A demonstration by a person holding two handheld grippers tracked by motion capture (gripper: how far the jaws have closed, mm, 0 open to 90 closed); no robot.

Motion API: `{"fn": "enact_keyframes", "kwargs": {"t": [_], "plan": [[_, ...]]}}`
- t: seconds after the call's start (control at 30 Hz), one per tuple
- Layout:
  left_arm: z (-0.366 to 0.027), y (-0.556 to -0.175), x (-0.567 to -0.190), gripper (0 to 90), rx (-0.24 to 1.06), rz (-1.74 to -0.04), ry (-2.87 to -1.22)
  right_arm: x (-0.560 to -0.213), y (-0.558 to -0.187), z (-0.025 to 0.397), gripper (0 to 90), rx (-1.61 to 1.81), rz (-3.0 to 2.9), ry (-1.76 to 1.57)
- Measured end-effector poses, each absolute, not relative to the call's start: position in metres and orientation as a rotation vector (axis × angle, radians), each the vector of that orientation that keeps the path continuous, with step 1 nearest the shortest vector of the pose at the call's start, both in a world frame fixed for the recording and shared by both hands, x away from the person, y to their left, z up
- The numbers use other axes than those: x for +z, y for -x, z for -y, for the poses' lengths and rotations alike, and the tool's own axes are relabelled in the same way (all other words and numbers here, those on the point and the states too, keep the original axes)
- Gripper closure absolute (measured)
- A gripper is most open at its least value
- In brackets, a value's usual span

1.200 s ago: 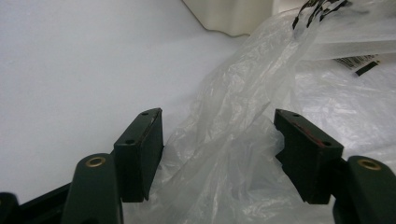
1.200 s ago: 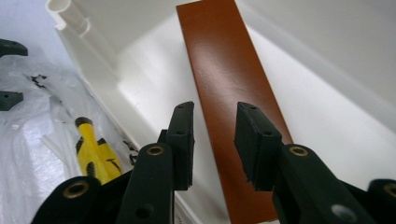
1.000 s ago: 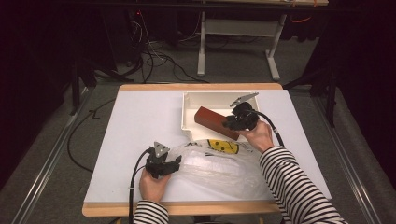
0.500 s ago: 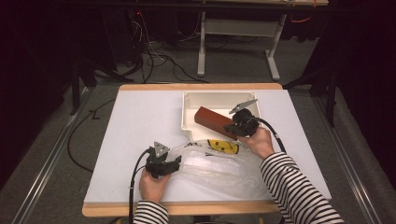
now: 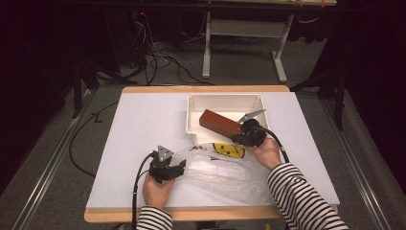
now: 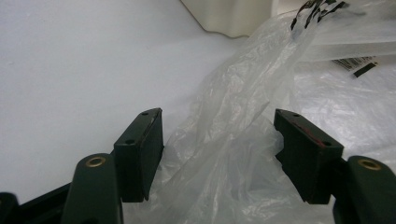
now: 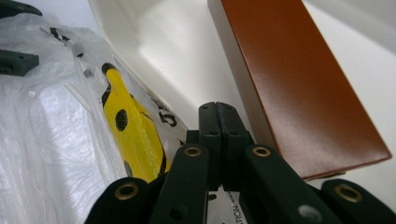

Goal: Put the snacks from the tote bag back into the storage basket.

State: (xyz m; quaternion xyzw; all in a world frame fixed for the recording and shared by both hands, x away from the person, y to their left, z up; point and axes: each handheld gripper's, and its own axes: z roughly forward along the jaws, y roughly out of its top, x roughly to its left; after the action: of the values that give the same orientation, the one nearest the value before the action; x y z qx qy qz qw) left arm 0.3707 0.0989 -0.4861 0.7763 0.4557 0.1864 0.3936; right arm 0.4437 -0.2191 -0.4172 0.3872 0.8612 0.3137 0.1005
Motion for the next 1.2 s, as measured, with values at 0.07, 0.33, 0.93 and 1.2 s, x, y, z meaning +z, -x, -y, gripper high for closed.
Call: {"fn": "enact_keyframes", "kwargs": {"t": [0.07, 0.33, 0.93, 1.2], "plan": [[-0.099, -0.371, -0.486, 34.8, 0.473, -1.157, -1.973, -0.419, -0.443, 0.219, 90.0, 0.902, -2.556, -1.144], [-0.099, -0.371, -0.486, 34.7, 0.475, -1.158, -1.971, -0.427, -0.448, 0.213, 90.0, 0.821, -2.567, -1.173], [-0.098, -0.371, -0.486, 34.6, 0.477, -1.161, -1.971, -0.436, -0.463, 0.216, 90.0, 0.742, -2.544, -1.273], [-0.098, -0.371, -0.486, 34.6, 0.477, -1.160, -1.971, -0.437, -0.469, 0.215, 90.0, 0.725, -2.532, -1.295]]}}
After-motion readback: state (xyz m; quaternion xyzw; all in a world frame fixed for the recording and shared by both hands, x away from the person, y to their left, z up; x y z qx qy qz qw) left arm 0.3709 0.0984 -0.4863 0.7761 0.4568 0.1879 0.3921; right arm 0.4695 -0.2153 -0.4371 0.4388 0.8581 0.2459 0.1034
